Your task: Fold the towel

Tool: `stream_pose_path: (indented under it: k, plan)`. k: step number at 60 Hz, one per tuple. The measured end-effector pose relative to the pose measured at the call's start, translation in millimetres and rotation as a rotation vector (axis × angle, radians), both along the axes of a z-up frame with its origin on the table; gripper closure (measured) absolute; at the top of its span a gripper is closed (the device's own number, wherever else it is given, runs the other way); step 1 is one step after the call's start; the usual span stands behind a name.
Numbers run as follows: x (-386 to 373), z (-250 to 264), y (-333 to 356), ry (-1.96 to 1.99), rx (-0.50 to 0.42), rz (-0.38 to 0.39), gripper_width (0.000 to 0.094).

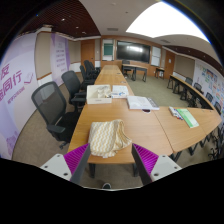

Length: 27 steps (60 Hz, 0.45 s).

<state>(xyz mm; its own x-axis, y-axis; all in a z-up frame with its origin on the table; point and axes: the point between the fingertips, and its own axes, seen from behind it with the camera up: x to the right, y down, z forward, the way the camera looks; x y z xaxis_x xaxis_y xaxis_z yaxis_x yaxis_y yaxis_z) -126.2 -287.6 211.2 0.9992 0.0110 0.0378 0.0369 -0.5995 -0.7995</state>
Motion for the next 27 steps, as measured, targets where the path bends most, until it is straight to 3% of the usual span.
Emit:
stream_pose_path:
  k: [12,27]
  plan:
    - [-17.1,25.2,-81.7,-0.023,0.004,-0.019,0.0082]
    - [-23.4,41.0,-119.5,-0.034,0.017,-0.028,0.0082]
